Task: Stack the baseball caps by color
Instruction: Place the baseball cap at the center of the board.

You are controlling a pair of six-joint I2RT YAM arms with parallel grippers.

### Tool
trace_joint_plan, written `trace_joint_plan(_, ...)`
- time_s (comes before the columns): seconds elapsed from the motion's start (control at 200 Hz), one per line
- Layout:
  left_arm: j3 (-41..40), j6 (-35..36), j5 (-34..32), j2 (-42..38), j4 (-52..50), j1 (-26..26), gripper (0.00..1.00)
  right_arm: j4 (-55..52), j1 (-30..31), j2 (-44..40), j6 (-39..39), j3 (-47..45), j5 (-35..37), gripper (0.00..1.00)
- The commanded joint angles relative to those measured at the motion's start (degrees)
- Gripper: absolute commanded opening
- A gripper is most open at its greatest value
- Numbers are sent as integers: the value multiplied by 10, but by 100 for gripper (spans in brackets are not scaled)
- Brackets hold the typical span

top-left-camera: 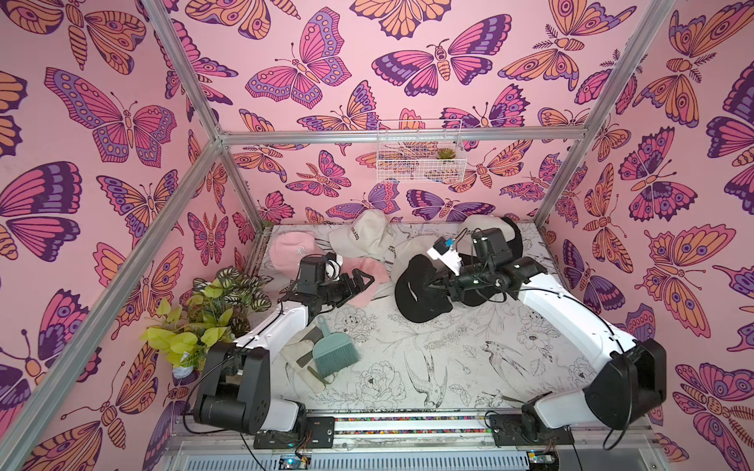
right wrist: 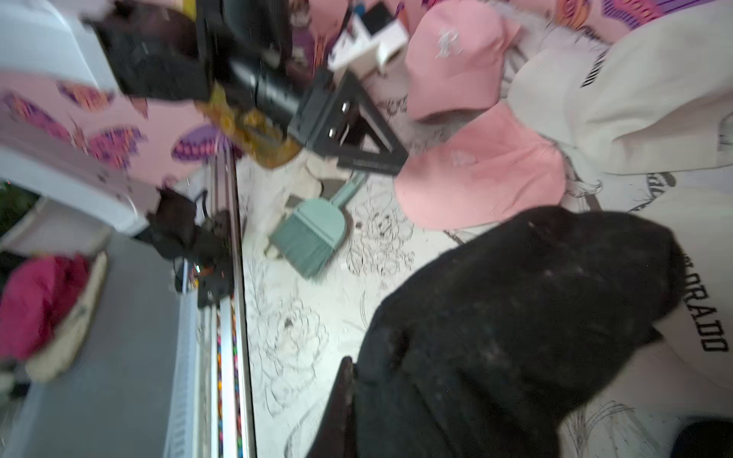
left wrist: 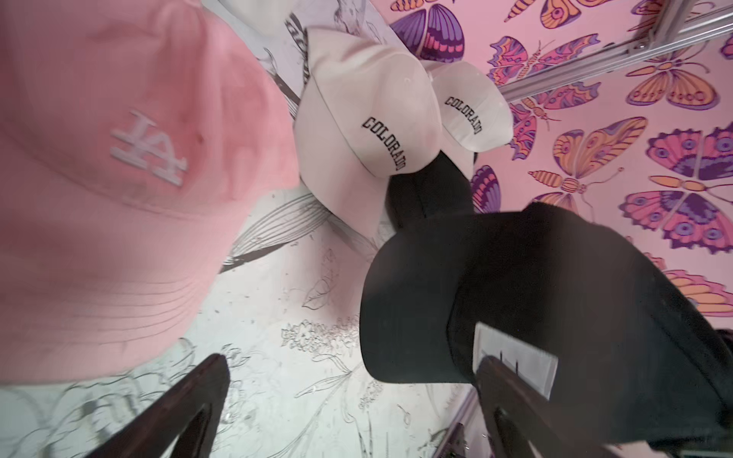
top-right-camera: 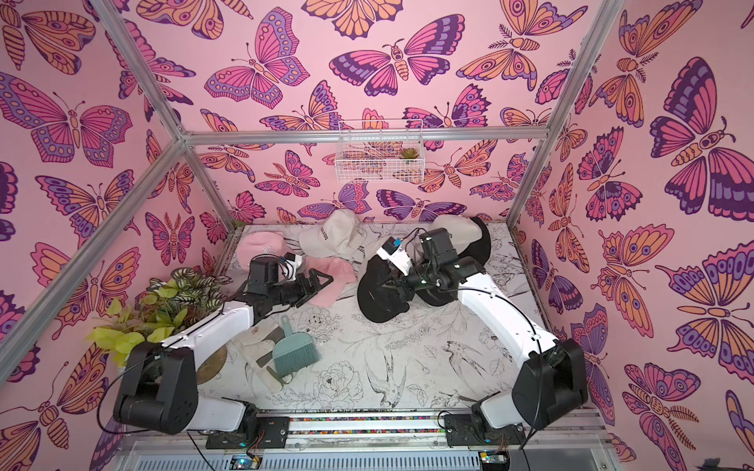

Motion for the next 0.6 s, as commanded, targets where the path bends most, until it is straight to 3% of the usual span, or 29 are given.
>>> trace_joint_plan(0.0,13,61,-81,-23,-70,2,100,-240,46,46,-190,74,61,0)
trace_joint_plan(0.205,18,87,-120,-46,-103,0,100,-335,88,91,-280,141,4,0)
trace_joint_plan(0.365,29,80,-119,-23,-137,0,100,-323,69,167,-289,145,64,0)
trace_joint_plan(0.531,33,76,-79,2,-137,-10,100,-354,34,282,-314,237,76,0)
trace_joint_plan(0.596,31,77,-76,7,-137,-20,100,-366,28,329,-313,289,107,6)
